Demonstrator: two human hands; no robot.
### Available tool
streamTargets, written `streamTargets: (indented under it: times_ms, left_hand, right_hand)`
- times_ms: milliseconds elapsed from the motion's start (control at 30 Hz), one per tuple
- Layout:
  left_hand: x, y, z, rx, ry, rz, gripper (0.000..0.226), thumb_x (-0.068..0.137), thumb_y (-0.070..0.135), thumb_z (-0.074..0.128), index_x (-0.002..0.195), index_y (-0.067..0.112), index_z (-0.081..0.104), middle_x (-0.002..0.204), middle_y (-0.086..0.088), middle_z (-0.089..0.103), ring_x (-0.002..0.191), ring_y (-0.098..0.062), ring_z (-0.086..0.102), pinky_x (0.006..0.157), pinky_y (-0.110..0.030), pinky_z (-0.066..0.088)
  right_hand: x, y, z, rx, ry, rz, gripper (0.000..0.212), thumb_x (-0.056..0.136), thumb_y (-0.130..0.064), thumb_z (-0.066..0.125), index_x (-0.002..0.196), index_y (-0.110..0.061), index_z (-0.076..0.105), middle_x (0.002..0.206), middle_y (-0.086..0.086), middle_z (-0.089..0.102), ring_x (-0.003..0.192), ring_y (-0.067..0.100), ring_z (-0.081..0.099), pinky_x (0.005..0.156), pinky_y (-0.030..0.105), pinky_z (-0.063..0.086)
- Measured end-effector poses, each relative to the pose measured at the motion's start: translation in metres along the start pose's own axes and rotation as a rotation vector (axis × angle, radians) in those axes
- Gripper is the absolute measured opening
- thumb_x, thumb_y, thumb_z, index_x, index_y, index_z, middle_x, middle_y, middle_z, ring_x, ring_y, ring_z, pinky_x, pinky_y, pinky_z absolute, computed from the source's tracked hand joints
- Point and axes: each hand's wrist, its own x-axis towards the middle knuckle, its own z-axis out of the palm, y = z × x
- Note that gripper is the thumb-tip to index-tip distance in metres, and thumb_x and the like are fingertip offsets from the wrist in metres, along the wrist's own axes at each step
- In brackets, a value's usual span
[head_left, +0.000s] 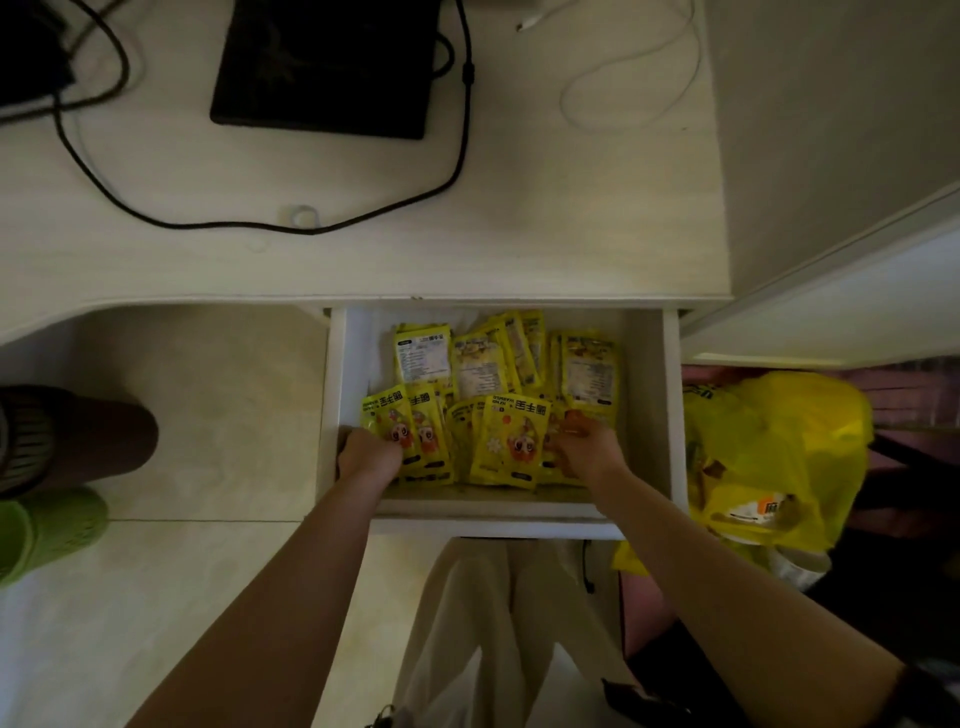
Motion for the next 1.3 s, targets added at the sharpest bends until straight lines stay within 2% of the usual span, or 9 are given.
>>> streamTargets:
  times_ms: [100,233,333,500,667,767,900,1100,1300]
  left_hand:
    - [-0.018,0.001,-0.009,0.006,-0.025,0.066,0.036,0.083,0.006,0.061,0.117,-0.004,0.057,0.107,-0.021,0.065,0.089,-0.031,0.063,0.065,-0.031,0.045]
    - [-0.050,-0.003,-0.019,0.021,-0.003,0.228,0.020,0.084,0.011,0.063,0.103,0.005,0.064,0.103,-0.013,0.067,0.092,-0.028,0.063,0.073,-0.033,0.049]
    - [-0.078,-0.009,-0.027,0.055,0.059,0.356,0.022,0.089,0.009,0.058,0.110,0.008,0.065,0.105,-0.009,0.066,0.094,-0.024,0.060,0.079,-0.028,0.043]
    - [-0.118,-0.031,-0.037,0.008,0.175,0.513,0.025,0.092,0.017,0.058,0.115,0.011,0.064,0.113,-0.008,0.069,0.104,-0.024,0.064,0.088,-0.030,0.047]
    - [-0.143,-0.061,-0.043,0.005,0.260,0.617,0.028,0.093,0.021,0.057,0.120,0.013,0.060,0.108,-0.008,0.071,0.097,-0.023,0.067,0.082,-0.038,0.055]
    - [-0.148,-0.085,-0.047,0.030,0.306,0.630,0.028,0.094,0.023,0.051,0.121,0.015,0.058,0.104,-0.008,0.070,0.095,-0.023,0.065,0.078,-0.038,0.054]
    - [-0.148,-0.121,-0.055,0.029,0.363,0.575,0.028,0.095,0.023,0.047,0.121,0.017,0.055,0.097,-0.008,0.066,0.089,-0.022,0.060,0.068,-0.029,0.045]
    - [-0.142,-0.185,-0.083,0.040,0.471,0.428,0.027,0.097,0.031,0.044,0.122,0.024,0.054,0.098,-0.002,0.064,0.084,-0.015,0.061,0.068,-0.023,0.047]
    - [-0.122,-0.262,-0.139,-0.006,0.569,0.323,0.026,0.096,0.031,0.048,0.118,0.021,0.057,0.097,-0.001,0.067,0.090,-0.017,0.062,0.071,-0.029,0.053]
  right_hand:
    - [-0.021,-0.003,-0.013,0.001,-0.010,-0.013,0.018,0.090,-0.007,0.052,0.098,-0.020,0.062,0.089,0.009,0.066,0.078,0.023,0.057,0.078,0.040,0.052]
    - [-0.047,-0.004,-0.026,-0.060,0.016,-0.050,0.020,0.093,-0.012,0.048,0.106,-0.007,0.063,0.072,0.002,0.056,0.059,0.014,0.044,0.056,0.028,0.038]
    - [-0.067,-0.007,-0.029,-0.163,0.006,-0.149,0.026,0.093,-0.012,0.046,0.114,-0.009,0.061,0.074,0.004,0.055,0.054,0.013,0.040,0.049,0.024,0.033]
    - [-0.103,-0.014,-0.021,-0.353,-0.010,-0.351,0.032,0.096,-0.014,0.044,0.126,-0.009,0.056,0.115,0.014,0.063,0.080,0.020,0.056,0.060,0.024,0.045]
    - [-0.131,-0.013,0.002,-0.554,-0.055,-0.534,0.033,0.096,-0.017,0.045,0.127,-0.008,0.052,0.108,0.012,0.066,0.093,0.028,0.064,0.074,0.033,0.049]
    - [-0.145,-0.012,0.020,-0.696,-0.092,-0.635,0.034,0.096,-0.016,0.043,0.129,-0.010,0.049,0.115,0.009,0.062,0.100,0.025,0.061,0.078,0.030,0.050]
    - [-0.165,-0.015,0.053,-0.871,-0.127,-0.786,0.026,0.095,-0.016,0.043,0.118,-0.008,0.053,0.104,0.011,0.062,0.092,0.028,0.062,0.076,0.036,0.053]
    - [-0.194,-0.022,0.126,-1.028,-0.221,-0.921,0.034,0.094,-0.020,0.048,0.127,-0.011,0.049,0.124,0.008,0.057,0.112,0.025,0.057,0.090,0.035,0.049]
    - [-0.225,-0.029,0.218,-1.127,-0.336,-0.993,0.031,0.095,-0.015,0.041,0.123,-0.007,0.049,0.118,0.012,0.057,0.104,0.025,0.056,0.078,0.031,0.044]
